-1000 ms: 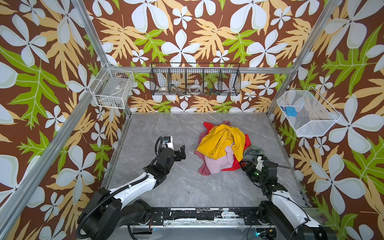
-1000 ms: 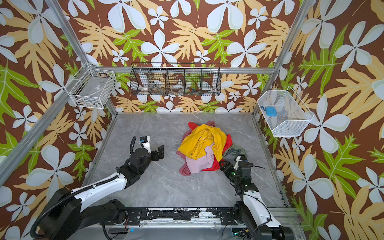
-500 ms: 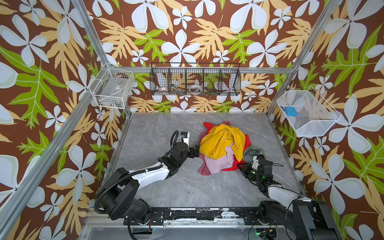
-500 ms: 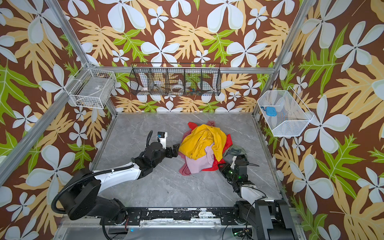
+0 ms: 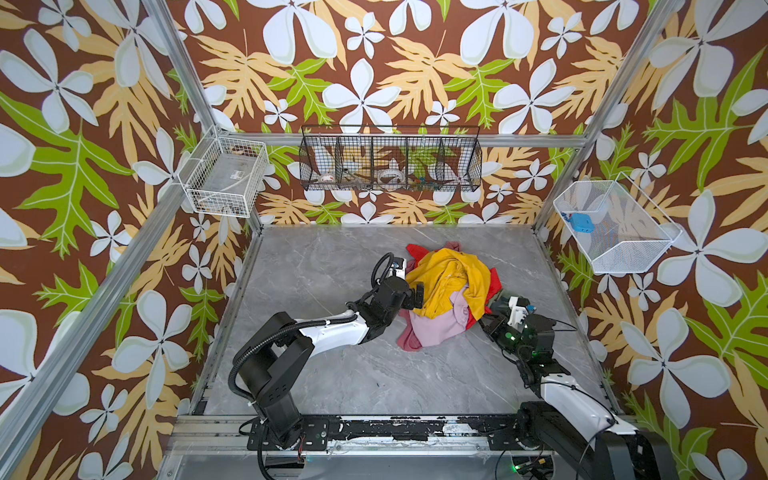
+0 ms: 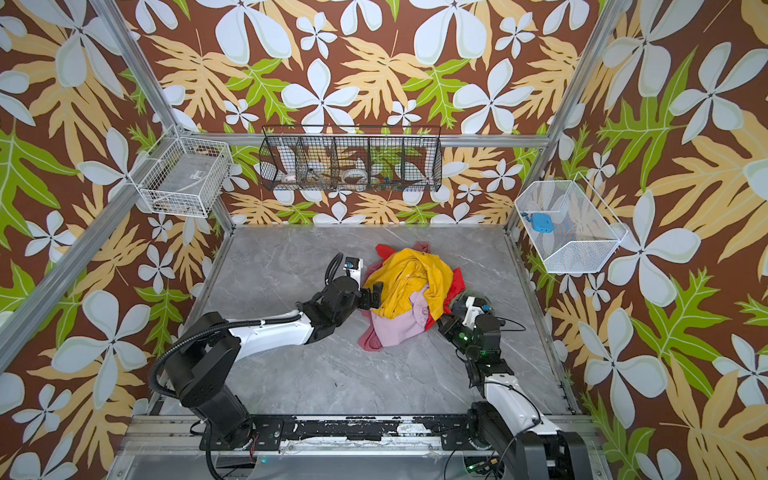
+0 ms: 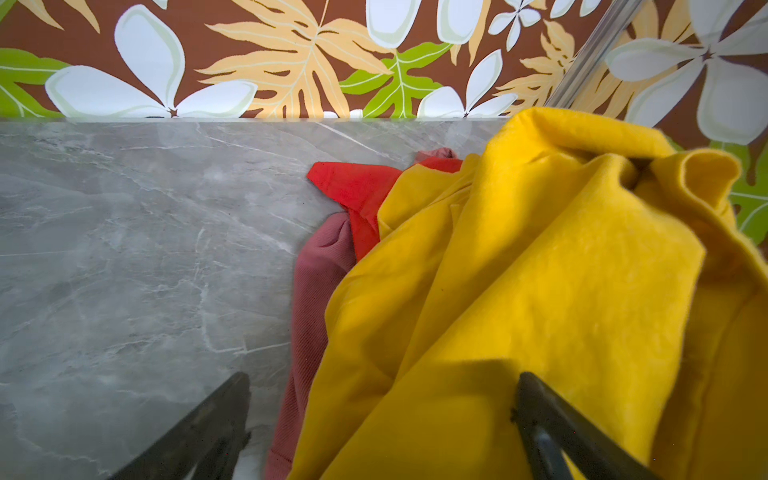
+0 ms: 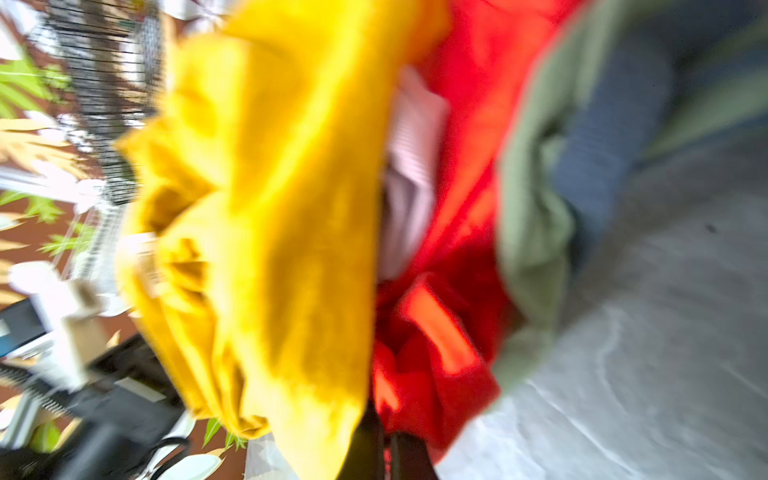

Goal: Pick out a specific cloth from the pile

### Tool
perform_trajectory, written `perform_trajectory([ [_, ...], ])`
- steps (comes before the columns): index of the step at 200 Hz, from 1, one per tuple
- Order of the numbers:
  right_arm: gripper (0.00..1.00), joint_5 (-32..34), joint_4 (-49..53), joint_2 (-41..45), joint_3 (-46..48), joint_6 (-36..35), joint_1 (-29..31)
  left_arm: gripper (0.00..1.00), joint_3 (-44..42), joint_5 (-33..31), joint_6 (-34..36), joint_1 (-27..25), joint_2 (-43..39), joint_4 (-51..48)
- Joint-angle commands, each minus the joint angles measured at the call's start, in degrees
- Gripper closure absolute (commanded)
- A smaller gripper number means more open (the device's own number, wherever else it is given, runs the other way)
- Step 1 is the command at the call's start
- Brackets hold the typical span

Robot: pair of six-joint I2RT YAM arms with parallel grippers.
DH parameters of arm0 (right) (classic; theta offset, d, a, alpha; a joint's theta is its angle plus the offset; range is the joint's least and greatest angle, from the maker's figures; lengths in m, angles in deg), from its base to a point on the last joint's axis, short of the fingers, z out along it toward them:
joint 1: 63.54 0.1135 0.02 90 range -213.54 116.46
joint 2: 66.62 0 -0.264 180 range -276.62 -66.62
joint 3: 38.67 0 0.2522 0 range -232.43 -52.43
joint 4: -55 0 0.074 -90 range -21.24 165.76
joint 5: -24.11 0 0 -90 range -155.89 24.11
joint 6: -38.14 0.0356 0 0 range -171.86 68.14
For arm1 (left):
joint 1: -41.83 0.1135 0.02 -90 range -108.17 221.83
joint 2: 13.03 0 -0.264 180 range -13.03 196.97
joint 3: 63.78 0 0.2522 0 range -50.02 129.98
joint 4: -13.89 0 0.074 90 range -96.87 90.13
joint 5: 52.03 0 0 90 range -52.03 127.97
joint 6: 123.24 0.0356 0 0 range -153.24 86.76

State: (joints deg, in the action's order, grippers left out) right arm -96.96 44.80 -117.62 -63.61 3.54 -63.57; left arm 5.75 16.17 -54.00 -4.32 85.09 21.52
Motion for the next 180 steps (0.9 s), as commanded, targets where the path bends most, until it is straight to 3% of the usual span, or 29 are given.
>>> perform_trajectory([
  [1, 1.0, -0.1, 4.2, 4.9, -1.5, -0.9, 0.0, 0.0, 1.3, -5.3, -1.7, 0.0, 0.9, -0.9],
  [76, 1.0, -0.7, 7.7, 12.5, -10.1, 0.3, 0.0, 0.0, 8.2, -3.9, -0.7, 0.0, 6.3, -5.1],
  [180, 1.0, -1.6, 7.3, 9.0, -22.3, -0.8, 2.7, 0.0, 15.5, -2.0, -0.1, -0.2, 12.3, -11.5],
])
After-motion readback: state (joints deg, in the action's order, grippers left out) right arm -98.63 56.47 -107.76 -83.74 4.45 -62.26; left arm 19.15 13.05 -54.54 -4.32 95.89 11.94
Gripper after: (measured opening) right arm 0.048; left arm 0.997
